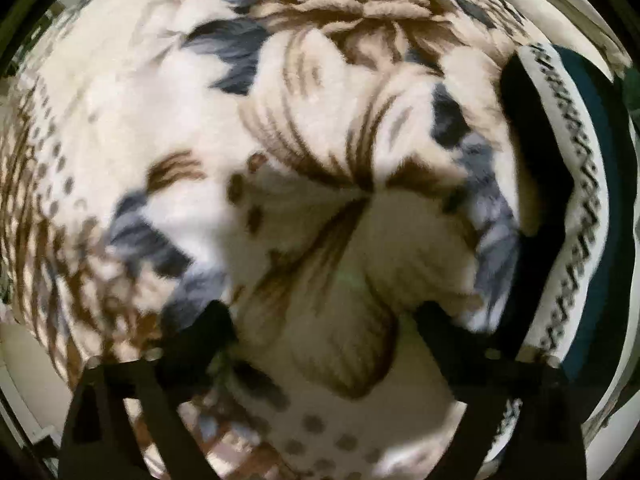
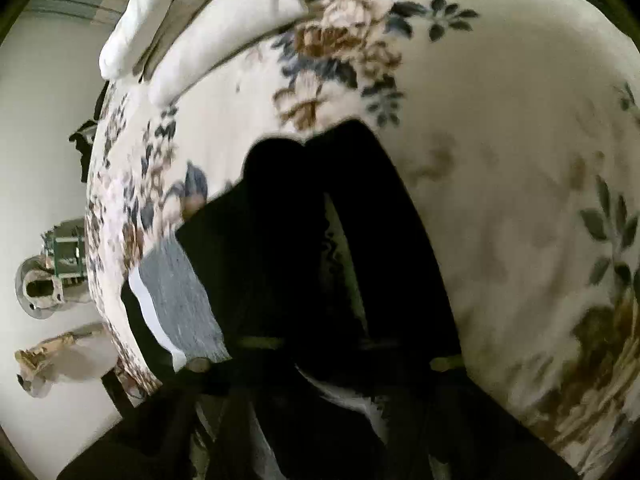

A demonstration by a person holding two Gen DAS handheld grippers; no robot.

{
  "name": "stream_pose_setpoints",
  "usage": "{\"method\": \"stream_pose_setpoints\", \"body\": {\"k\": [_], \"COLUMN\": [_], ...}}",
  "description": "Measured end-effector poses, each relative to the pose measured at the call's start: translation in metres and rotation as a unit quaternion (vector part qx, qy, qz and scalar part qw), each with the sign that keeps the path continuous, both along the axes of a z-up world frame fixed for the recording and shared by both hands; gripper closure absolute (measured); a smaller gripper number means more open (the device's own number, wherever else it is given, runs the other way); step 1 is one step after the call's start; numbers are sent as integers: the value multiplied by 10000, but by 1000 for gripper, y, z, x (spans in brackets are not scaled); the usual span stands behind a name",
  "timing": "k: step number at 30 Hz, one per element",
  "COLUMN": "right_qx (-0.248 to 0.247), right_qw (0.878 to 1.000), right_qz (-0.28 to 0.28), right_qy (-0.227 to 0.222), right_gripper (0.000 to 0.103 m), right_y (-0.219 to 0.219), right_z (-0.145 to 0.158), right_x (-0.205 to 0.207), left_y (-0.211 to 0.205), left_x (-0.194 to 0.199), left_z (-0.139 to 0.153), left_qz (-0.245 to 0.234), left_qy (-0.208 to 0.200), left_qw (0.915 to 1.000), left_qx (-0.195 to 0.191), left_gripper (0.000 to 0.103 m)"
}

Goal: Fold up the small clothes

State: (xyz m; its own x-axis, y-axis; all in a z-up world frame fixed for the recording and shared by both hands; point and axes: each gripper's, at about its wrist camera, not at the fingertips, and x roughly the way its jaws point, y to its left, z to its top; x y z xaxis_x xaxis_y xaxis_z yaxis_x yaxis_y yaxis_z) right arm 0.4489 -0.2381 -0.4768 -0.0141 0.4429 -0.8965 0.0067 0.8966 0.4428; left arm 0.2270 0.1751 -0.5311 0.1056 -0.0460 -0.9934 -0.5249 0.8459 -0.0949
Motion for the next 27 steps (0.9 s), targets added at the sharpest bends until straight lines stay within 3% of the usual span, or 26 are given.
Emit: {"method": "stream_pose_setpoints", "body": {"k": [2, 7, 8, 9, 11, 14, 17, 19, 21, 23, 27], "right_qx": [-240, -441, -334, -297, -113, -46, 44, 228, 423, 675, 322], "right_qw": [9989, 9988, 9992, 9991, 9995, 9997, 9983, 9954, 9941, 9923, 9950], "right_qz": [-77, -225, -194, -179, -266, -213, -83, -129, -487, -713, -835], "right_qy": [-386, -24, 141, 241, 120, 56, 573, 924, 872, 752, 436], "right_gripper": [98, 98, 88, 71, 50, 41, 41, 42, 89, 90, 91], "right_y": [-7, -19, -19, -21, -36, -49, -62, -68, -80, -87, -100], "right_z": [10, 1, -1, -3, 10, 11, -15, -34, -39, -34, -21], "right_x": [6, 7, 8, 6, 0, -18, -41, -53, -64, -71, -82], "left_y": [5, 6, 9, 13, 21, 23, 12, 2, -7, -13, -10], "left_x": [5, 24, 27, 32, 34, 51, 87, 114, 140, 152, 161], "left_z": [-7, -16, -12, -6, 17, 48, 51, 40, 30, 32, 24], "left_qz": [100, 119, 197, 323, 596, 752, 609, 443, 230, 102, 26], "left_qy": [150, 523, 592, 533, 59, -624, -987, -1123, -1160, -1132, -1031], "left_qw": [9998, 9983, 9974, 9971, 9961, 9897, 9817, 9795, 9781, 9814, 9818], "left_qx": [-101, -241, -354, -431, -650, -1046, -1511, -1615, -1712, -1544, -1595], "left_gripper": [0, 0, 0, 0, 0, 0, 0, 8, 76, 76, 75]}}
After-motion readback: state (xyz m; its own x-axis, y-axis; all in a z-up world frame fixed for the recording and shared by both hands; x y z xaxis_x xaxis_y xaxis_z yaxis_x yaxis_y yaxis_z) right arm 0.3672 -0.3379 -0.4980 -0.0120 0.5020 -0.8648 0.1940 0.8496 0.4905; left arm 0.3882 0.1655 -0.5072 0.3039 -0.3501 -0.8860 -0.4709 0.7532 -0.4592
